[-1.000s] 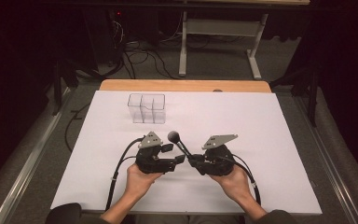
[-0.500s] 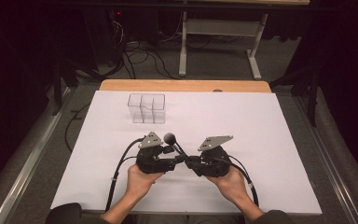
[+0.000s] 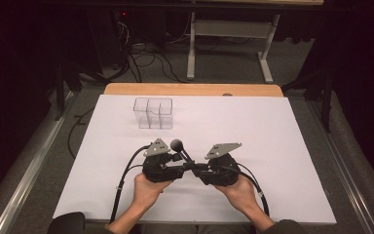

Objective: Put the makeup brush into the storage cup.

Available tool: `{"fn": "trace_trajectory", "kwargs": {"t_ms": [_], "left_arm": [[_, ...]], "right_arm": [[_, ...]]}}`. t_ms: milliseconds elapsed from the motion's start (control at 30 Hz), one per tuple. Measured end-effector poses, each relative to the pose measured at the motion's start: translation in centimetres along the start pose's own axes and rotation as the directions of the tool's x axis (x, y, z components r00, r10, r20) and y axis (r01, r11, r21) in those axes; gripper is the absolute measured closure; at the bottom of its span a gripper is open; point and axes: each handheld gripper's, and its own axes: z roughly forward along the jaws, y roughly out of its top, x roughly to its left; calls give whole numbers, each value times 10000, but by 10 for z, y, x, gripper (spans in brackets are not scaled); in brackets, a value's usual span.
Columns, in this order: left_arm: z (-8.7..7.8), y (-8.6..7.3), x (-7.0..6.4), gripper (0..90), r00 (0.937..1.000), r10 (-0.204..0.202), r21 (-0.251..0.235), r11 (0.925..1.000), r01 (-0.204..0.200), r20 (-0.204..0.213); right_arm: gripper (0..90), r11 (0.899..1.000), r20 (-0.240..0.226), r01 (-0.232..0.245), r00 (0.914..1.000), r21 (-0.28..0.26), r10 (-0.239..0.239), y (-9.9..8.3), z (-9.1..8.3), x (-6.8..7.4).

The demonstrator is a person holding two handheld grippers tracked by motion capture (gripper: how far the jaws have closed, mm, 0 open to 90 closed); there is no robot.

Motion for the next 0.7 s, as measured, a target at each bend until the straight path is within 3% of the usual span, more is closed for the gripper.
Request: {"fn": "trace_trajectory", "kwargs": {"t_ms": [367,700], "left_arm": [[0,-1,-1,533,9998,57,-99,9999,-55,190],[-2,0,0,634,9972,-41,-57,10000,45,750]], "right_arm": [[766,10000,-93,59,9999,62,-59,0,2,3],[765,9995,-423,303,9987,88,-299,0,6,6]]}}
